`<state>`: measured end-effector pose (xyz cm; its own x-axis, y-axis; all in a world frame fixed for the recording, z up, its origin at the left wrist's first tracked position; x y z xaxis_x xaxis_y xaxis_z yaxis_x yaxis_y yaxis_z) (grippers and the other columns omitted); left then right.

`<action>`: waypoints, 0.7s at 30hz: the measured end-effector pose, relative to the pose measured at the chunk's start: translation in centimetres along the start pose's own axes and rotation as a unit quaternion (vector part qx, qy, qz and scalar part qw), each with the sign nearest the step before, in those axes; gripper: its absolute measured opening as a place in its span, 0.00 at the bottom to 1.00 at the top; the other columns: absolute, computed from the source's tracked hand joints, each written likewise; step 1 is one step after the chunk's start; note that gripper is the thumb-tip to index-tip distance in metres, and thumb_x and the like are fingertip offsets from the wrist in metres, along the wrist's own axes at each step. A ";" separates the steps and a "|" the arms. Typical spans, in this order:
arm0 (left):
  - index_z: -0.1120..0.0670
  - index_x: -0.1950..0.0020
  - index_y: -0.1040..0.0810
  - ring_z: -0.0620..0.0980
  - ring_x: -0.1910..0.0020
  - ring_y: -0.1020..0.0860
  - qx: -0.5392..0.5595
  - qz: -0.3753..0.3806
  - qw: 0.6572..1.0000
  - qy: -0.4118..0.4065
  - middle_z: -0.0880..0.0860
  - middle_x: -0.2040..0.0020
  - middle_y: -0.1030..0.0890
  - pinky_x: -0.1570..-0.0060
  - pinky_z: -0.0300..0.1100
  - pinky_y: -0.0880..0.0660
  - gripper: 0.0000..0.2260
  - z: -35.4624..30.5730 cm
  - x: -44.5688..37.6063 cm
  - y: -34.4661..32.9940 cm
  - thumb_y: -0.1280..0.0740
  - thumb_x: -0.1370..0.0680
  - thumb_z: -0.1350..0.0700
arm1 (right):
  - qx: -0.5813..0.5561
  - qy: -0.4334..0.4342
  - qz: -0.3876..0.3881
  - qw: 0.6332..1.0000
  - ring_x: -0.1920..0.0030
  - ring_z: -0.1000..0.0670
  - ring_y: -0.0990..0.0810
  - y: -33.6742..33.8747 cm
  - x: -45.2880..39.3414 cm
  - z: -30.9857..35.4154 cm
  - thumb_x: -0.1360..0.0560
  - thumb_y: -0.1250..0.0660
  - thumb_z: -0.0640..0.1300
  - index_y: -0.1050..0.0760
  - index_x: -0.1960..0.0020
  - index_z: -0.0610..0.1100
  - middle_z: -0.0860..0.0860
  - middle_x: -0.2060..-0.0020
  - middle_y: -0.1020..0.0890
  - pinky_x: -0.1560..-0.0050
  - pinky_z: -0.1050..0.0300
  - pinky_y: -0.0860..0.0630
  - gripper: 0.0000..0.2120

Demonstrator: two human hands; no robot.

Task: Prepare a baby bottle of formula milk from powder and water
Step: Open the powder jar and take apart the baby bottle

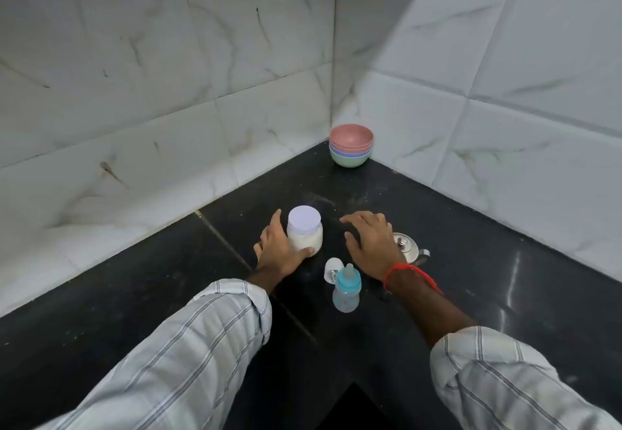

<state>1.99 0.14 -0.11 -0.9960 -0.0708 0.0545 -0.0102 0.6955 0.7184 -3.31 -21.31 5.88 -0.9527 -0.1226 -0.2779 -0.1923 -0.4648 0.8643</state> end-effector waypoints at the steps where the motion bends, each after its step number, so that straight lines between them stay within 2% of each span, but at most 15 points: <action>1: 0.46 0.18 0.52 0.57 0.19 0.43 0.010 0.006 1.000 0.006 0.53 0.19 0.38 0.24 0.61 0.47 0.55 0.1 -0.4 -0.2 0.19 0.34 0.42 | -0.001 -0.001 0.006 1.000 0.37 0.46 0.28 -0.2 -0.2 0.1 0.18 0.36 0.45 0.26 0.30 0.49 0.49 0.34 0.24 0.39 0.51 0.32 0.17; 6: 0.46 0.18 0.52 0.59 0.21 0.41 0.015 0.020 0.999 0.043 0.54 0.20 0.37 0.25 0.61 0.46 0.54 0.2 -1.8 -1.8 0.20 0.34 0.42 | -0.004 -0.023 0.021 1.000 0.36 0.46 0.29 -0.5 -0.5 -0.1 0.18 0.37 0.45 0.26 0.29 0.50 0.49 0.33 0.24 0.39 0.52 0.33 0.18; 10: 0.51 0.21 0.41 0.60 0.25 0.35 -0.021 -0.017 0.998 0.051 0.55 0.24 0.34 0.27 0.59 0.39 0.49 0.4 -1.6 -2.6 0.20 0.35 0.40 | -0.016 -0.030 0.022 0.999 0.36 0.45 0.28 -0.3 -0.1 -0.8 0.18 0.36 0.44 0.26 0.29 0.49 0.50 0.34 0.22 0.37 0.48 0.30 0.18; 14: 0.53 0.26 0.37 0.58 0.28 0.30 0.064 -0.057 0.994 0.061 0.54 0.28 0.30 0.28 0.54 0.35 0.46 1.4 0.9 -2.8 0.18 0.36 0.43 | -0.045 -0.043 0.008 0.998 0.39 0.48 0.27 0.0 0.3 -1.3 0.18 0.36 0.44 0.26 0.30 0.50 0.51 0.38 0.20 0.38 0.50 0.29 0.17; 17: 0.51 0.27 0.39 0.58 0.30 0.27 0.184 -0.078 0.977 0.074 0.53 0.30 0.26 0.33 0.49 0.29 0.44 2.1 3.8 -1.8 0.18 0.35 0.46 | -0.110 -0.047 -0.023 0.993 0.45 0.53 0.25 0.8 0.5 -1.1 0.18 0.36 0.45 0.25 0.31 0.50 0.53 0.46 0.19 0.41 0.52 0.25 0.15; 19: 0.48 0.26 0.40 0.54 0.32 0.26 0.215 -0.098 0.970 0.057 0.52 0.30 0.27 0.36 0.45 0.28 0.44 1.9 6.1 -0.6 0.17 0.34 0.48 | -0.174 -0.039 -0.045 0.983 0.54 0.56 0.23 1.7 0.9 -0.4 0.18 0.35 0.46 0.25 0.32 0.48 0.53 0.51 0.20 0.47 0.55 0.22 0.14; 21: 0.45 0.28 0.39 0.47 0.34 0.28 0.213 -0.117 0.970 0.015 0.47 0.31 0.29 0.37 0.42 0.30 0.43 1.2 8.8 0.7 0.17 0.34 0.49 | -0.203 -0.018 -0.065 0.977 0.59 0.57 0.22 2.6 1.8 0.9 0.18 0.34 0.50 0.25 0.32 0.47 0.53 0.56 0.20 0.53 0.59 0.23 0.16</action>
<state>-6.93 0.89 0.04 -0.9591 -0.2786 -0.0496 -0.2772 0.8896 0.3630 -5.70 -21.98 8.01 -0.9353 -0.0116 -0.3536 -0.2108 -0.7844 0.5833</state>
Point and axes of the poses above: each hand's wrist, its own x-axis away from the middle knuckle, its own y-axis out of the back of the hand, z = x × y, the point moved 2 cm from there along -x, towards the middle knuckle
